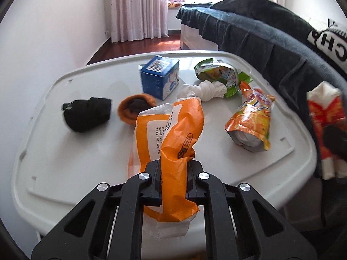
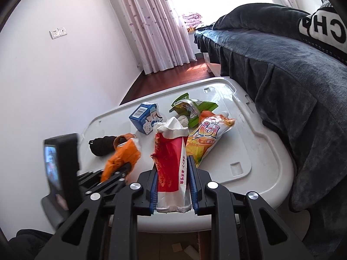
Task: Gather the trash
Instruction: 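Grasp the orange-and-white bag with the left tool while the right tool holds the carton, then carry the carton and bag over the cardboard box and open both tools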
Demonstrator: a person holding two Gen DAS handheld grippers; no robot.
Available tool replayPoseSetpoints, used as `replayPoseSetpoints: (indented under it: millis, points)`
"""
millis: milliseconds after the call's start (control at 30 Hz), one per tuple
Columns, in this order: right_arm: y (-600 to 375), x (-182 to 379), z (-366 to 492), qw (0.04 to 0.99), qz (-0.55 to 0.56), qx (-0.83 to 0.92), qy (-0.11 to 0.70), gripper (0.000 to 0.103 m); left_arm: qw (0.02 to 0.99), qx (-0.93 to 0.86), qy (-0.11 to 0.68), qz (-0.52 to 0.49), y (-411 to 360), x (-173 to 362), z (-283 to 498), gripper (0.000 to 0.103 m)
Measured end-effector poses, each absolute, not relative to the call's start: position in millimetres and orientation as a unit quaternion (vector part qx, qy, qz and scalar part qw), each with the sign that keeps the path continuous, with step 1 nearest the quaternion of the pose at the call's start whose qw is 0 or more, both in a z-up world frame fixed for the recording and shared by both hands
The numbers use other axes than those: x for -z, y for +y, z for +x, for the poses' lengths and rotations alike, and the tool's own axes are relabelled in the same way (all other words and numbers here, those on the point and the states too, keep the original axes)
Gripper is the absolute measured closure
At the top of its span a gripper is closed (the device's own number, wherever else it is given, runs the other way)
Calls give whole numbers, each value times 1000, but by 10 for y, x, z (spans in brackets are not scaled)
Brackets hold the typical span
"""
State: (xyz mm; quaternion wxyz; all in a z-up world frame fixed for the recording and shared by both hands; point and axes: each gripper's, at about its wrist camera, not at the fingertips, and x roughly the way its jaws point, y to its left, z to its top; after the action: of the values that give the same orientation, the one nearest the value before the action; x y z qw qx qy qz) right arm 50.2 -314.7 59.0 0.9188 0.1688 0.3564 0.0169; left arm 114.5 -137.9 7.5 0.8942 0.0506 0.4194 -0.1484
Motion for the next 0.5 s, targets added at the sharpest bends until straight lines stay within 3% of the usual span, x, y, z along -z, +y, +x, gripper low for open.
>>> replayPoseSetpoints:
  millis: [267, 500]
  points:
    - [-2747, -623, 134, 925, 141, -56, 347, 79, 896, 121, 424, 54, -844, -397, 365, 92]
    - [-2260, -290, -542, 911, 100, -87, 391, 79, 880, 108, 461, 37, -334, -140, -410, 92]
